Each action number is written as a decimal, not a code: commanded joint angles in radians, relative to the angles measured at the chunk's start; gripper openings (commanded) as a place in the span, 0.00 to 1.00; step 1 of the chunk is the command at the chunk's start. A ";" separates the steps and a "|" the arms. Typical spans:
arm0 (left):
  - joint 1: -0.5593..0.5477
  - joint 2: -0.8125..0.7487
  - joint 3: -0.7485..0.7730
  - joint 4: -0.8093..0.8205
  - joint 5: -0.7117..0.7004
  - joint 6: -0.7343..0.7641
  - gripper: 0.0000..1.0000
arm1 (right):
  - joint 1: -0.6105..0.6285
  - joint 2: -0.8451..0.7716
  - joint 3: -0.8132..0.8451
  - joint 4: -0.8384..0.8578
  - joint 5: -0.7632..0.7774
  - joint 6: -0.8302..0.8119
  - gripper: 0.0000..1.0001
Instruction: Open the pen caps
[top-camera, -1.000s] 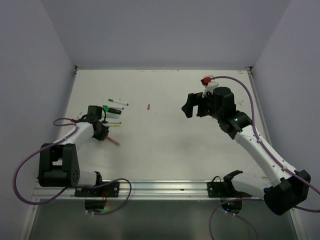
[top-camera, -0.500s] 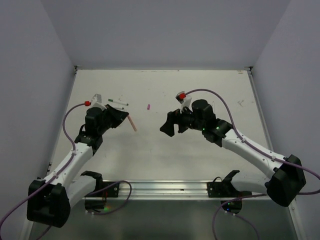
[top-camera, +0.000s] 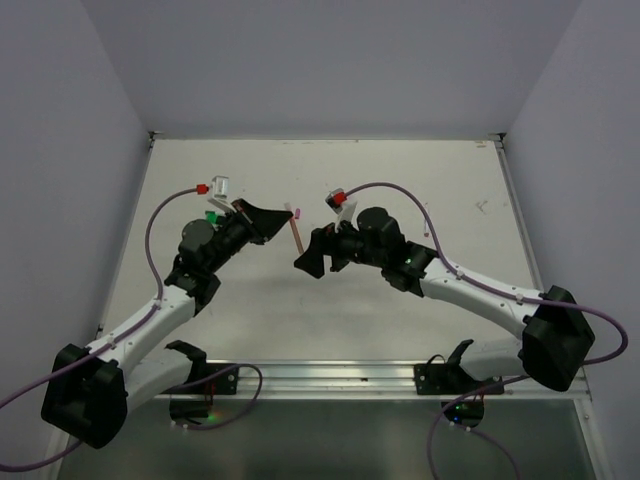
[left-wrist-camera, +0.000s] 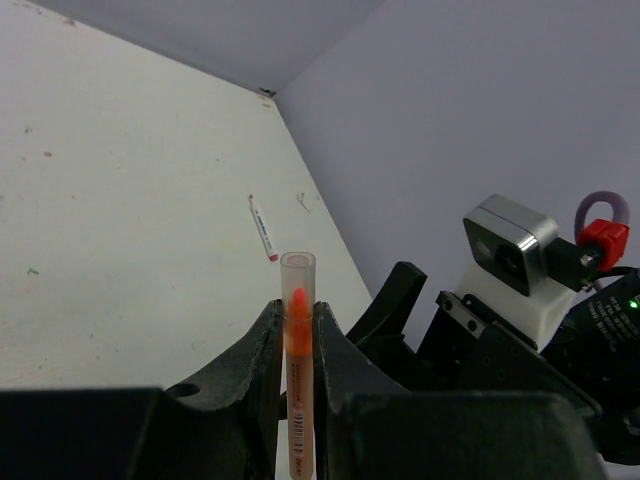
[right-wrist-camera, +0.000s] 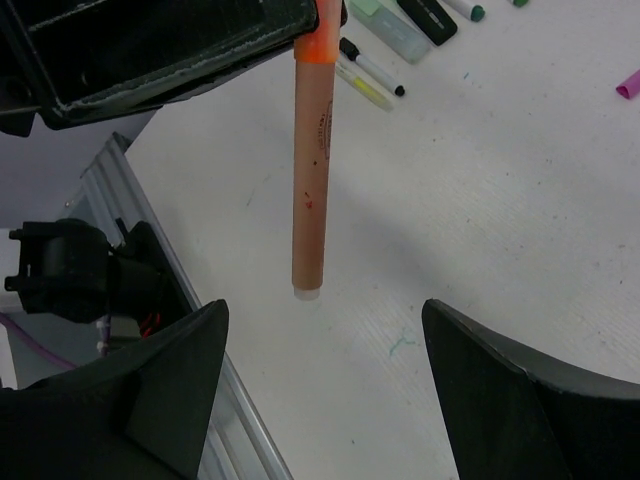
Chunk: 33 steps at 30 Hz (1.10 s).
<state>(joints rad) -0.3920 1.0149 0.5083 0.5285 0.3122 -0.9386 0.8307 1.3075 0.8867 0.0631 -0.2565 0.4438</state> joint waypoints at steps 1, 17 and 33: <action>-0.025 0.008 -0.016 0.134 0.021 0.026 0.00 | 0.013 0.024 0.038 0.109 0.036 0.033 0.81; -0.059 0.005 -0.042 0.215 0.039 0.018 0.00 | 0.021 0.061 0.092 0.132 0.059 0.022 0.30; -0.059 0.036 0.094 -0.001 0.080 0.169 0.51 | 0.022 -0.007 0.055 0.010 0.046 -0.097 0.00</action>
<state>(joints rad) -0.4465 1.0336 0.5457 0.5610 0.3607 -0.8261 0.8490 1.3418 0.9367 0.0822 -0.2016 0.3935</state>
